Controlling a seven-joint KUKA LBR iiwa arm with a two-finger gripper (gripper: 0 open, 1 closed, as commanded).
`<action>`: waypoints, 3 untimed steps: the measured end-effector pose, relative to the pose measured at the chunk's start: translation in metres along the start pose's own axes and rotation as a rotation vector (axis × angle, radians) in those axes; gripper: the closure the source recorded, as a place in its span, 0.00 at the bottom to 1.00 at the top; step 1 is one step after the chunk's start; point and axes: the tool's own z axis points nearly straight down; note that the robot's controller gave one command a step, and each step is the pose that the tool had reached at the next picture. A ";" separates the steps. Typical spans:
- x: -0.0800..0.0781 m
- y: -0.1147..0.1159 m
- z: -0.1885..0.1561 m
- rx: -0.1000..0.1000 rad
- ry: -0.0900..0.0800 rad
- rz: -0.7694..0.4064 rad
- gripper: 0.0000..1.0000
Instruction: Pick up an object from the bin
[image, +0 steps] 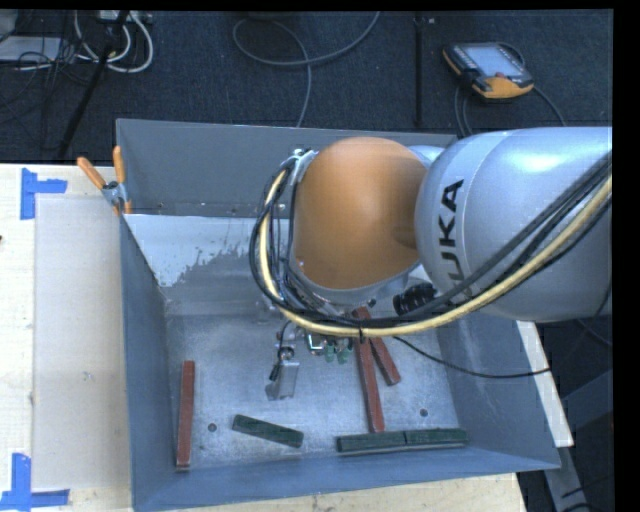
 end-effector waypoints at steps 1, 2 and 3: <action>-0.002 -0.001 -0.004 -0.002 -0.008 0.004 0.00; 0.014 -0.008 0.057 -0.003 -0.012 -0.005 0.00; 0.037 -0.019 0.082 0.001 0.000 0.008 0.00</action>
Offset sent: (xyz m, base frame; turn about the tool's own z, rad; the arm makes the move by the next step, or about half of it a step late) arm -0.0430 -0.0229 -0.1644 -0.0210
